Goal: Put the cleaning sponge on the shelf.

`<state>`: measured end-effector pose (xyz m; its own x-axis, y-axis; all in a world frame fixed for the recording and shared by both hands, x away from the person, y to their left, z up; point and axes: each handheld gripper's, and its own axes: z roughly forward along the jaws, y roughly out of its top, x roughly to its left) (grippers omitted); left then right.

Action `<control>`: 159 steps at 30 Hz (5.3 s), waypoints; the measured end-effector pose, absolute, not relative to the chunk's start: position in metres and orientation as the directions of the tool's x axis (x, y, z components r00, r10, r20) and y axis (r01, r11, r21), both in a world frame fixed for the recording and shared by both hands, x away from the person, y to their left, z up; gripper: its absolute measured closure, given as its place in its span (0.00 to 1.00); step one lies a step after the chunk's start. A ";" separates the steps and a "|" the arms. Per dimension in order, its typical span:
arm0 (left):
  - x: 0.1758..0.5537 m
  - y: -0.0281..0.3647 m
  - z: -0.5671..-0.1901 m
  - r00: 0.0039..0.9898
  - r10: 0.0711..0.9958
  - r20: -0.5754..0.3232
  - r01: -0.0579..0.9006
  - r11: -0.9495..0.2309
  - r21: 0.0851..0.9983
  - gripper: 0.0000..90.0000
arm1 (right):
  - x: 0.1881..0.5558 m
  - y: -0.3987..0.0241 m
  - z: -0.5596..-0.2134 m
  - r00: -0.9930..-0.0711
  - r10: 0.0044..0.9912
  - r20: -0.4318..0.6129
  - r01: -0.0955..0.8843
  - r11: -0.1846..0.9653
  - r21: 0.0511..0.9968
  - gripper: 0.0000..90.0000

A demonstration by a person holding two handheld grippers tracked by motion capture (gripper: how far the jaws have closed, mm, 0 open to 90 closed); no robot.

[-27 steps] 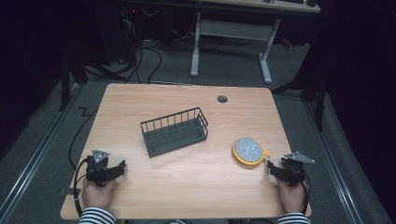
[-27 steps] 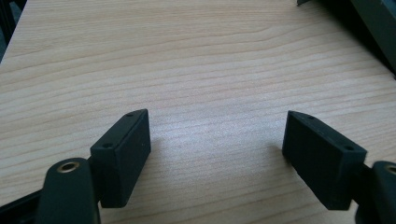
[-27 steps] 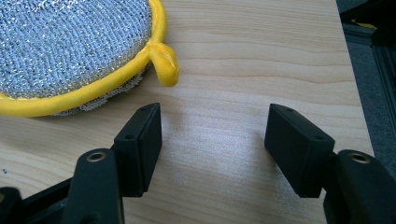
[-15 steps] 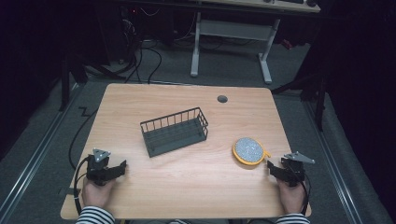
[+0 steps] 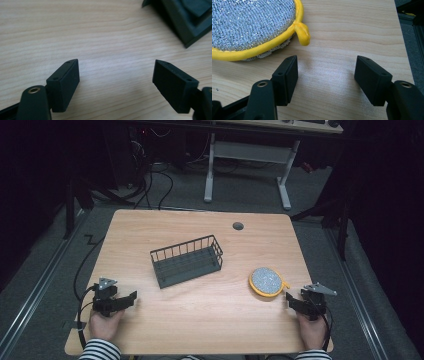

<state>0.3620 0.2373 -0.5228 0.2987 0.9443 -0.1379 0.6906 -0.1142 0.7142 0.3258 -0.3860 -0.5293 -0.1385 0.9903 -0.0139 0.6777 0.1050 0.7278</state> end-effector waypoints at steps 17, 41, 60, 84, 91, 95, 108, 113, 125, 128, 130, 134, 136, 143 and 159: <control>0.376 0.232 -0.479 0.331 0.928 -0.171 0.685 -0.112 0.720 0.27 | 0.326 -0.386 -0.529 -0.142 0.990 -0.013 0.679 0.107 0.726 0.39; 0.418 0.183 -0.431 0.435 0.885 -0.167 0.661 -0.188 0.726 0.27 | 0.326 -0.386 -0.529 -0.141 0.990 -0.009 0.679 0.104 0.727 0.39; 0.432 0.156 -0.439 0.456 0.883 -0.113 0.682 -0.265 0.682 0.39 | 0.326 -0.386 -0.529 -0.145 0.989 -0.007 0.677 0.105 0.728 0.38; 0.424 0.143 -0.447 0.517 0.848 -0.115 0.670 -0.318 0.671 0.69 | 0.326 -0.386 -0.529 -0.145 0.989 -0.008 0.677 0.105 0.728 0.38; 0.421 0.139 -0.446 0.549 0.827 -0.116 0.662 -0.346 0.665 0.74 | 0.326 -0.386 -0.529 -0.145 0.989 -0.009 0.677 0.106 0.728 0.38; 0.420 0.136 -0.446 0.557 0.821 -0.127 0.662 -0.346 0.665 0.77 | 0.326 -0.386 -0.529 -0.145 0.989 -0.011 0.679 0.108 0.726 0.38; 0.418 0.121 -0.447 0.602 0.786 -0.141 0.642 -0.371 0.671 0.78 | 0.326 -0.386 -0.529 -0.146 0.989 -0.011 0.678 0.109 0.727 0.38; 0.416 0.115 -0.447 0.618 0.774 -0.140 0.633 -0.384 0.672 0.78 | 0.326 -0.386 -0.529 -0.146 0.989 -0.012 0.678 0.109 0.727 0.38; 0.408 0.103 -0.446 0.661 0.737 -0.142 0.611 -0.418 0.672 0.77 | 0.326 -0.386 -0.529 -0.147 0.989 -0.011 0.677 0.109 0.728 0.38; 0.407 0.100 -0.447 0.668 0.730 -0.141 0.603 -0.421 0.678 0.76 | 0.326 -0.386 -0.529 -0.147 0.989 -0.011 0.677 0.109 0.728 0.38; 0.407 0.100 -0.447 0.670 0.728 -0.147 0.603 -0.417 0.680 0.75 | 0.326 -0.386 -0.529 -0.147 0.989 -0.011 0.677 0.109 0.728 0.38; 0.409 0.104 -0.445 0.663 0.729 -0.170 0.604 -0.386 0.697 0.54 | 0.326 -0.386 -0.529 -0.147 0.989 -0.011 0.677 0.109 0.728 0.38; 0.410 0.108 -0.442 0.651 0.738 -0.179 0.603 -0.359 0.713 0.46 | 0.326 -0.386 -0.529 -0.147 0.989 -0.011 0.677 0.109 0.728 0.38; 0.408 0.125 -0.434 0.629 0.763 -0.150 0.581 -0.334 0.742 0.39 | 0.326 -0.386 -0.529 -0.147 0.989 -0.011 0.677 0.109 0.728 0.38; 0.400 0.196 -0.453 0.469 0.868 -0.164 0.634 -0.202 0.746 0.39 | 0.326 -0.386 -0.529 -0.147 0.989 -0.012 0.677 0.109 0.727 0.38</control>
<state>0.3997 0.1960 -0.4534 0.4686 0.8681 -0.1636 0.6343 -0.2018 0.7463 0.3256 -0.3860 -0.5294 -0.1468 0.9891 -0.0120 0.6774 0.1094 0.7274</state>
